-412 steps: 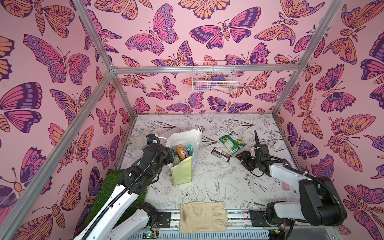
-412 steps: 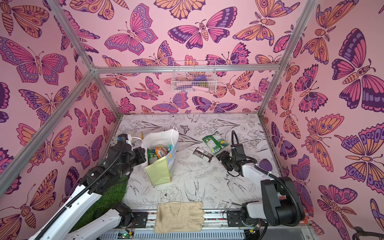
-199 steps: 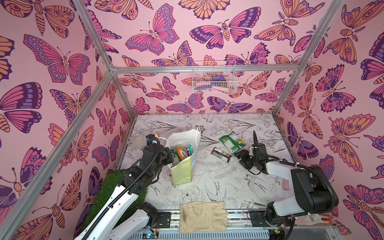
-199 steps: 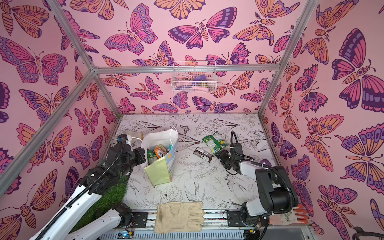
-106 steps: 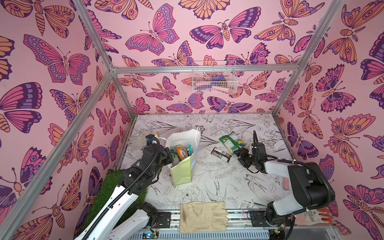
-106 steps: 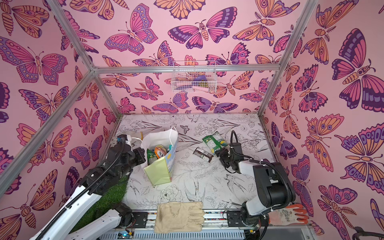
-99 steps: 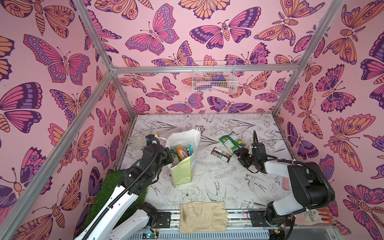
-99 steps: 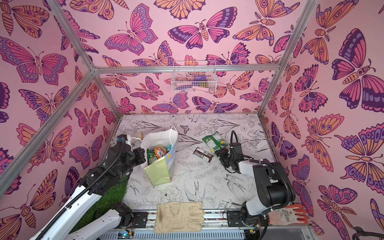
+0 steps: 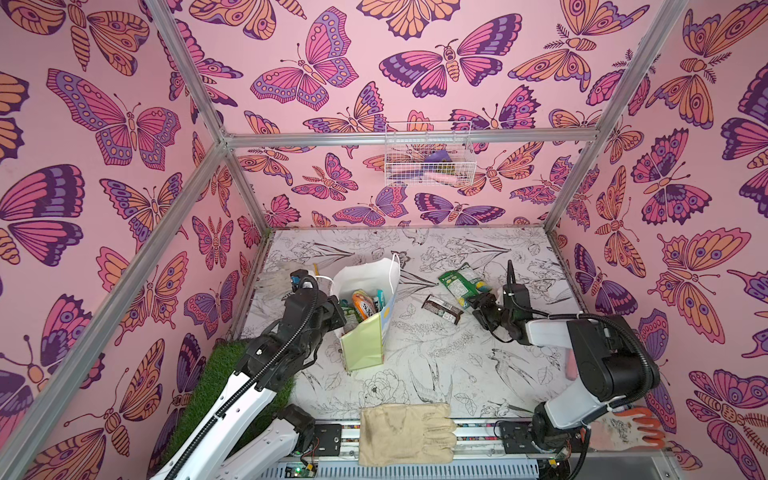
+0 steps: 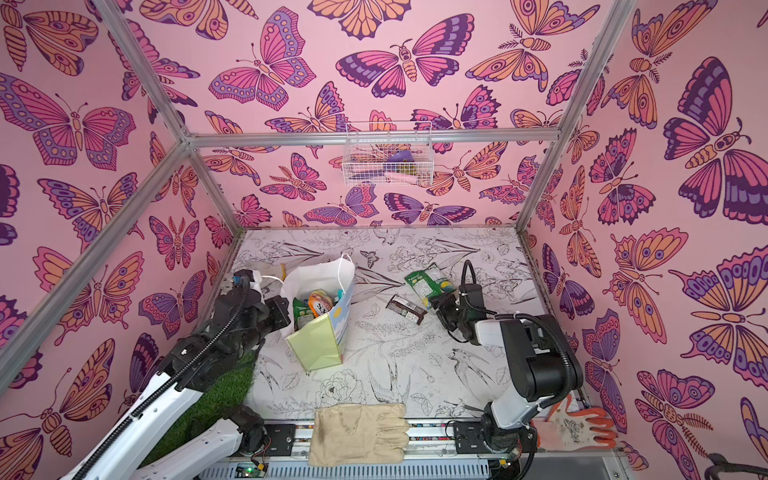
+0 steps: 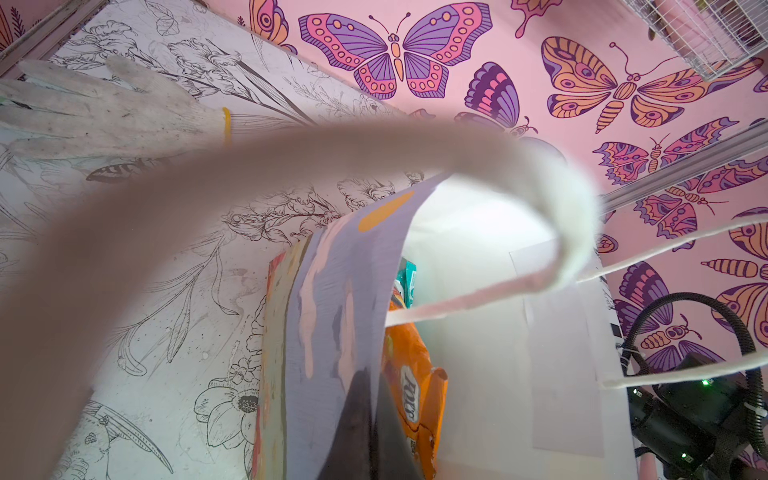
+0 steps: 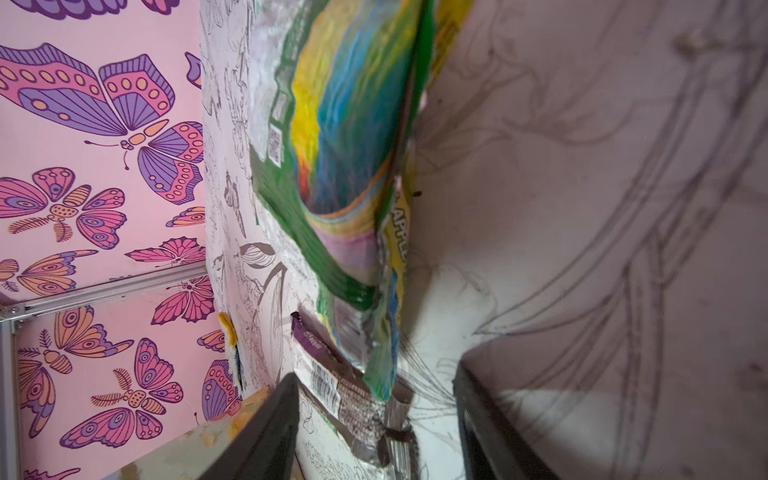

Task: Place the snacks into the paper bag
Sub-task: 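Close the right gripper on the green packet and lift it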

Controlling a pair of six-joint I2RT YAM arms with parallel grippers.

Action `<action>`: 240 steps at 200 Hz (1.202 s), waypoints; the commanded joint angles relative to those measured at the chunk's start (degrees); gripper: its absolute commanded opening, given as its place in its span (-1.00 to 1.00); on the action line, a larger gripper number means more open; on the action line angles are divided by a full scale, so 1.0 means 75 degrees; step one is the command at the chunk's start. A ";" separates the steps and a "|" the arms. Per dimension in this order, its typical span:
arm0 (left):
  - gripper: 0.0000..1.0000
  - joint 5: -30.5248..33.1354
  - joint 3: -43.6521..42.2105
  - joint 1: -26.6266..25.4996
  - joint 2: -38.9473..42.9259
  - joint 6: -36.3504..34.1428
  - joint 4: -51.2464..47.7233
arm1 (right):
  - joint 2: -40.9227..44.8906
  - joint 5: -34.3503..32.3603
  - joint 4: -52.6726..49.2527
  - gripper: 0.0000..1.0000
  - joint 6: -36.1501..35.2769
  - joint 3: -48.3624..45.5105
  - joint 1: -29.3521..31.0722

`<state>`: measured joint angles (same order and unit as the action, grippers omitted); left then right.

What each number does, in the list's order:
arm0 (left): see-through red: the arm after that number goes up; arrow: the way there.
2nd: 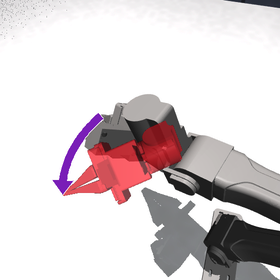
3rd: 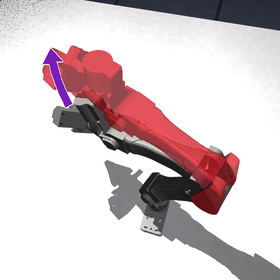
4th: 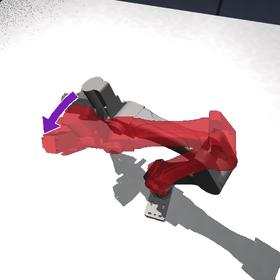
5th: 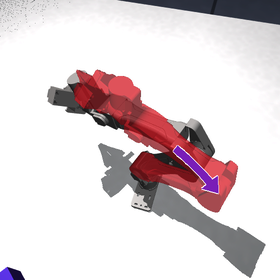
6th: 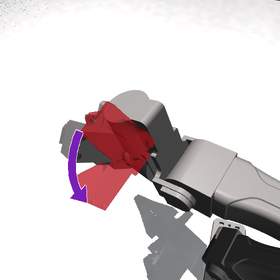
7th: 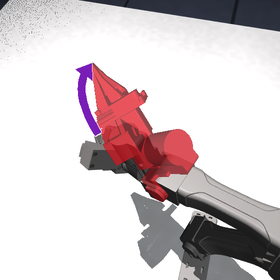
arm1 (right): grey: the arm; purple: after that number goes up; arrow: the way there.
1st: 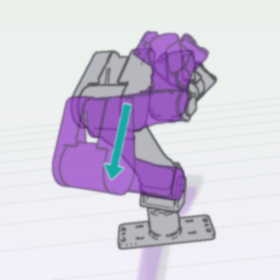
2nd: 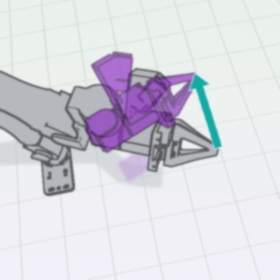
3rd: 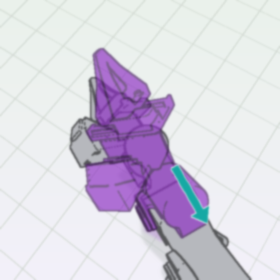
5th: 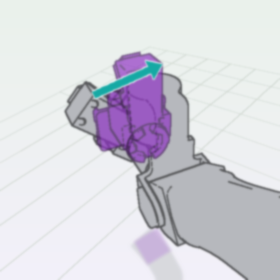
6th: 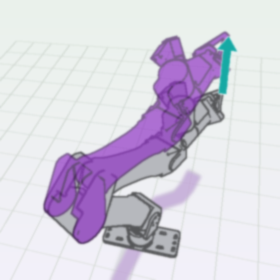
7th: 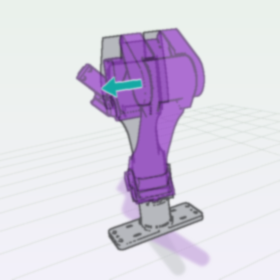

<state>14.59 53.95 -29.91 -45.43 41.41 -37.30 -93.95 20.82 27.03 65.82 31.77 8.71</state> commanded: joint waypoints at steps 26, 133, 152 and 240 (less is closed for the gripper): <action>-1.00 -0.0001 -0.0139 0.0047 0.0073 -0.0026 -0.0008 | -0.0613 -0.0013 0.0132 0.14 0.0268 -0.0031 -0.0070; -1.00 -0.0023 -0.0126 0.0062 0.0078 -0.0026 -0.0025 | -0.1046 -0.0174 0.0297 0.04 0.0212 -0.0052 -0.0113; -1.00 -0.0023 -0.0127 0.0062 0.0060 -0.0025 -0.0021 | -0.1167 -0.0157 0.0391 0.02 0.0205 -0.0053 -0.0130; -1.00 -0.0023 -0.0139 0.0074 0.0092 -0.0025 -0.0054 | -0.1612 -0.0182 0.0893 -0.36 0.0265 -0.0184 -0.0154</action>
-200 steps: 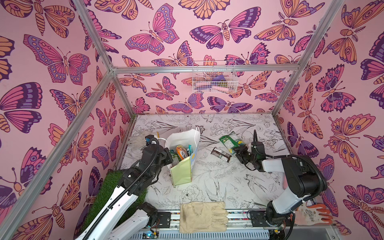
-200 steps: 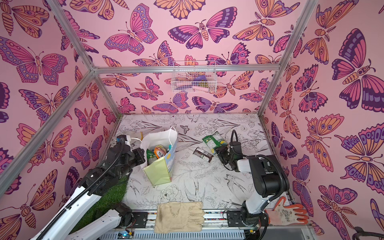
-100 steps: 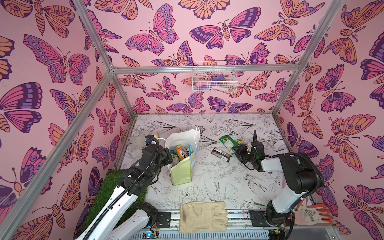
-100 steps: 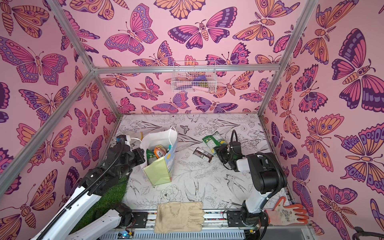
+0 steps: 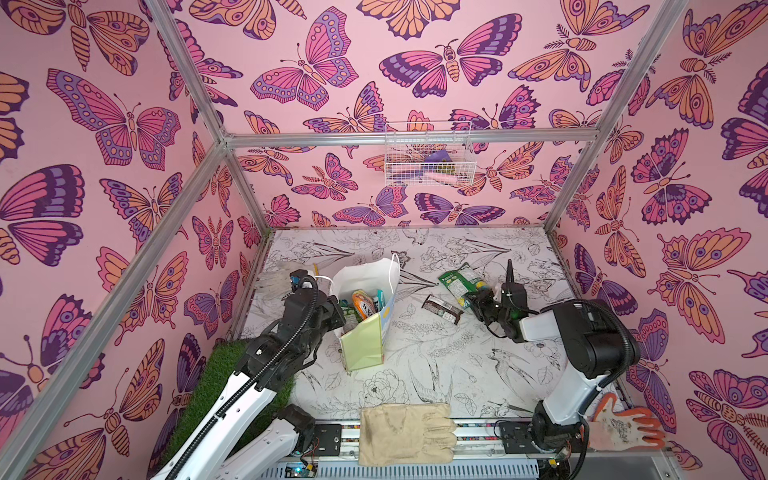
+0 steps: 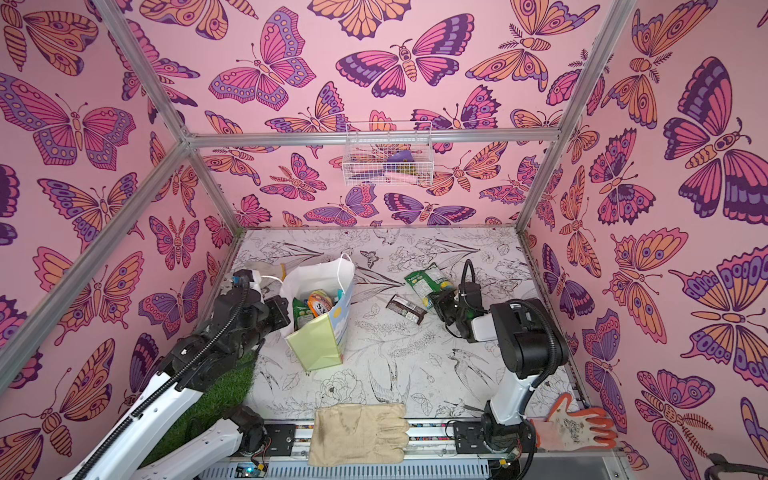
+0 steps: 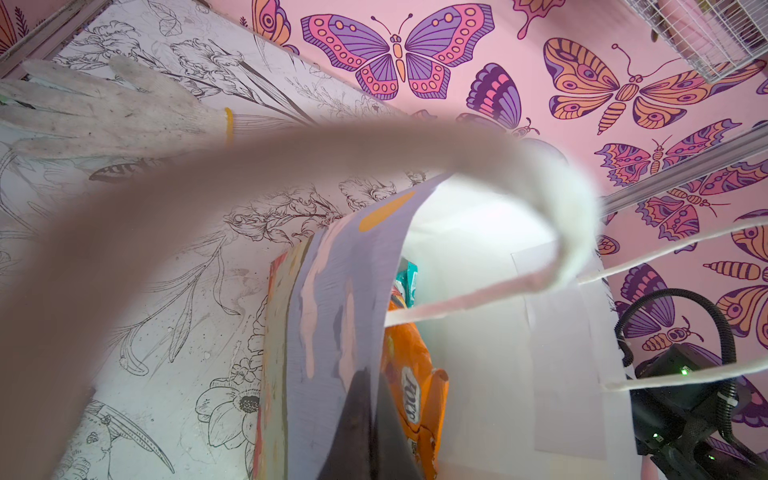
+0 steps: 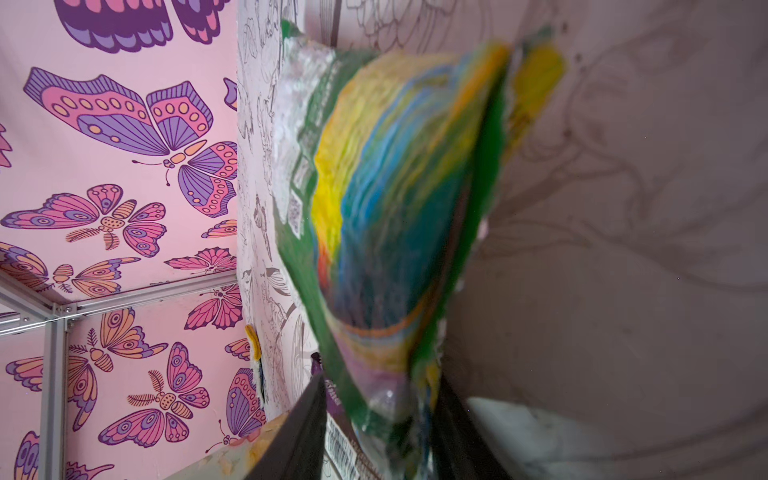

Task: Place the snacks into the paper bag
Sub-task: 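Close the right gripper on the green packet and lift it, then raise the green packet with the right gripper and swing toward the bag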

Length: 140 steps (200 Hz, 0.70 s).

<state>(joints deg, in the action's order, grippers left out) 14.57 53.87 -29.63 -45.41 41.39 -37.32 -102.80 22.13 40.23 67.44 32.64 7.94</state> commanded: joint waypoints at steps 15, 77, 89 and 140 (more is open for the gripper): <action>-1.00 -0.0027 -0.0128 0.0036 0.0092 -0.0009 -0.0042 | -0.0385 -0.0366 -0.0845 -0.51 0.0037 -0.0347 -0.0046; -1.00 -0.0056 -0.0103 0.0045 0.0067 0.0013 -0.0040 | -0.0172 -0.0313 -0.0657 -1.00 0.0079 -0.0500 -0.0048; -1.00 -0.0056 -0.0104 0.0036 0.0068 0.0014 -0.0046 | -0.0043 -0.0299 -0.0657 -1.00 0.0067 -0.0538 -0.0048; -1.00 -0.0091 -0.0072 0.0036 0.0034 0.0028 -0.0039 | 0.0816 -0.0157 -0.1281 -1.00 -0.0176 -0.0420 -0.0045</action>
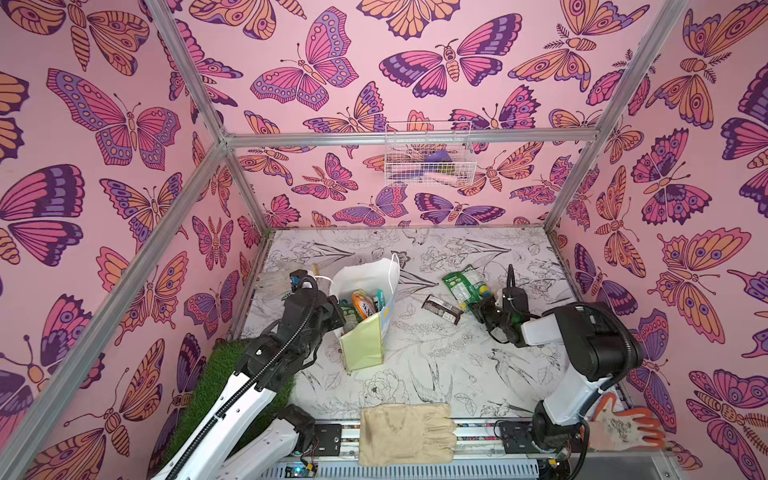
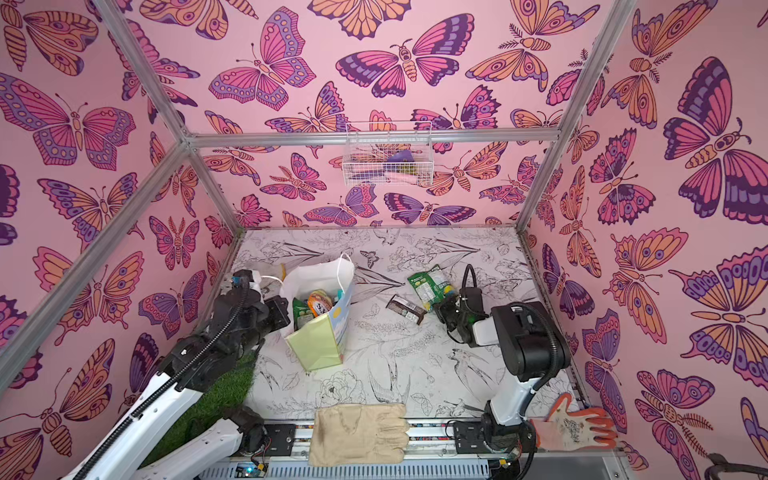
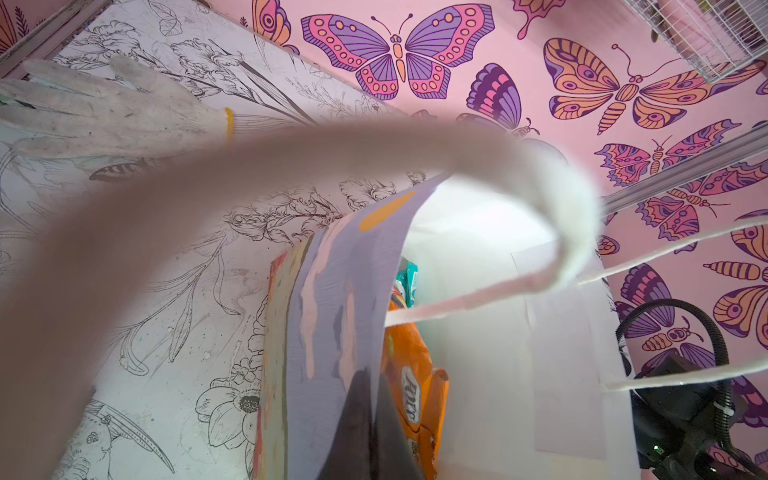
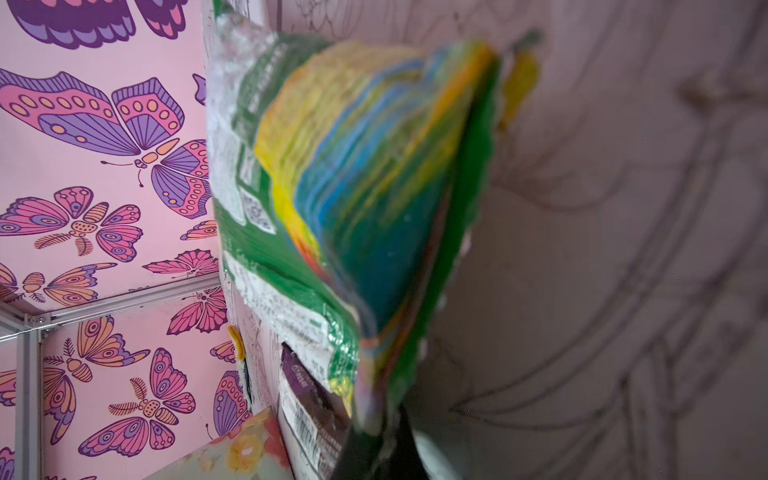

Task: Place the snacks into the paper bag
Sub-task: 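Raise the green packet with the right gripper and swing toward the bag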

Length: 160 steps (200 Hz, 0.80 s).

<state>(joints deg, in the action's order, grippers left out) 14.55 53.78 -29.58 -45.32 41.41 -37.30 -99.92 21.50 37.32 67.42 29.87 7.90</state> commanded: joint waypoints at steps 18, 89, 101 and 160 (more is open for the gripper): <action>-1.00 -0.0100 -0.0035 0.0030 -0.0007 0.0022 -0.0038 | 0.0903 -0.0128 -0.1359 -1.00 -0.0395 0.0059 -0.0023; -1.00 -0.0135 0.0019 0.0030 -0.0031 0.0027 -0.0040 | 0.2823 -0.0647 -0.3446 -1.00 -0.1508 0.0604 0.0120; -1.00 -0.0139 0.0048 0.0030 -0.0030 0.0023 -0.0039 | 0.3062 -0.0756 -0.3744 -1.00 -0.1685 0.0710 0.0187; -1.00 -0.0193 0.0217 0.0039 -0.0164 0.0021 -0.0027 | 0.3972 -0.1184 -0.4928 -1.00 -0.2353 0.1381 0.0634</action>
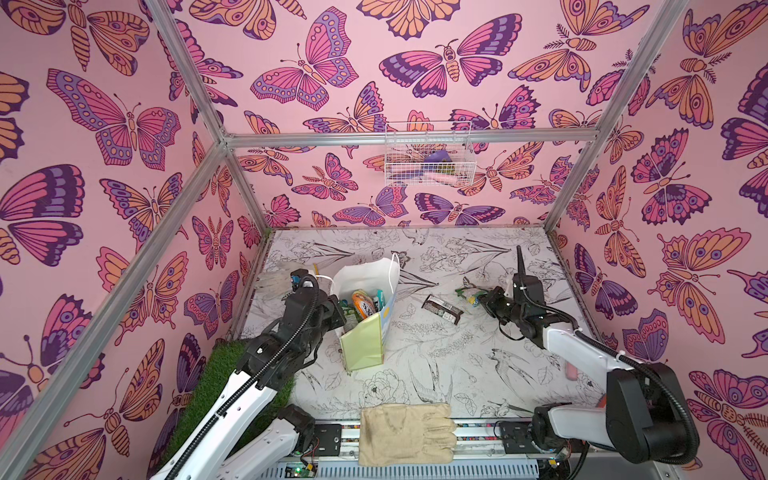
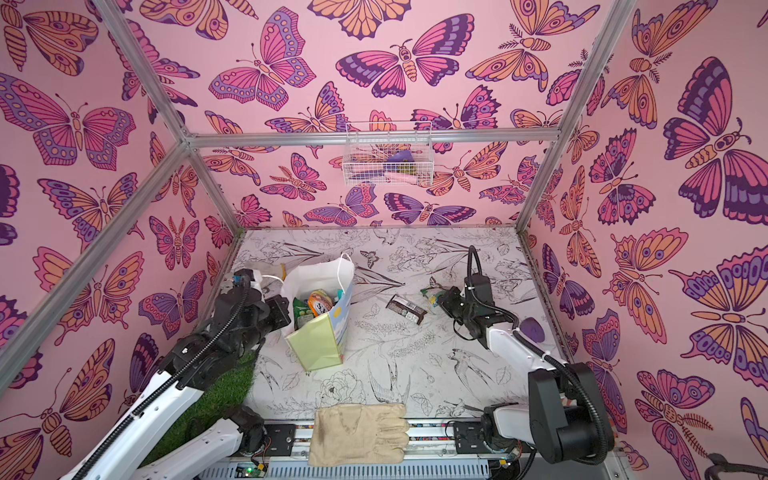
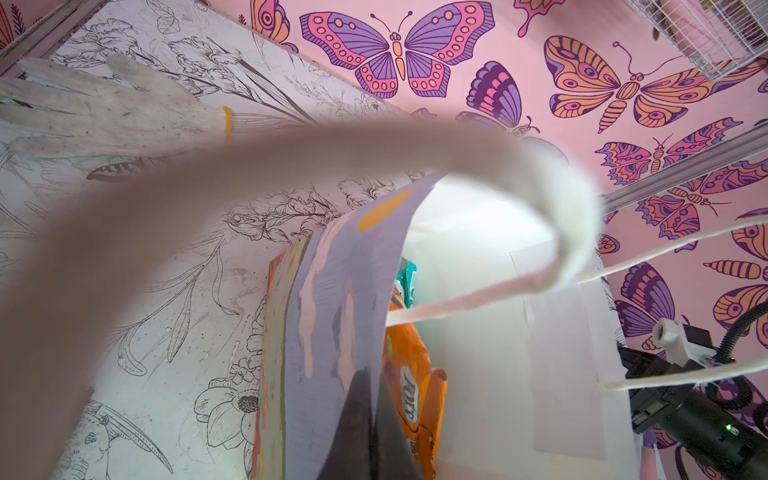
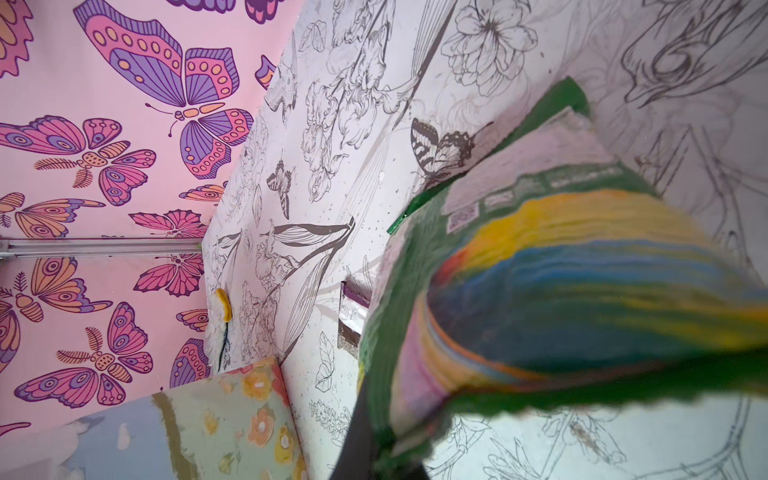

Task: Place the snacks into the paper bag
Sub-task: 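Raise the green packet with the right gripper and swing toward the bag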

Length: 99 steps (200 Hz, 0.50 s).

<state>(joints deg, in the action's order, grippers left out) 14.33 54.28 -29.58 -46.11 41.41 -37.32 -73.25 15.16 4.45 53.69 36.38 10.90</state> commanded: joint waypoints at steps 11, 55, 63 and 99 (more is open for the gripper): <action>-1.00 -0.0153 0.0185 0.0036 -0.0087 0.0018 -0.0022 | 0.0619 -0.0455 -0.0729 -1.00 -0.0696 0.0677 0.0376; -1.00 -0.0142 0.0262 0.0030 -0.0193 -0.0014 0.0040 | 0.1192 -0.0826 -0.1601 -1.00 -0.1358 0.1407 0.0878; -1.00 -0.0132 0.0275 0.0030 -0.0215 -0.0016 0.0042 | 0.1267 -0.0865 -0.1743 -1.00 -0.1471 0.1539 0.0962; -1.00 -0.0129 0.0365 0.0031 -0.0312 -0.0071 0.0087 | 0.1573 -0.1076 -0.2398 -1.00 -0.2014 0.2217 0.1375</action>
<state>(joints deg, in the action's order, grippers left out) 14.09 55.55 -29.58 -47.90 41.39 -37.32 -63.48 9.45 -10.17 43.40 48.49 19.27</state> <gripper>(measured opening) 0.044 0.044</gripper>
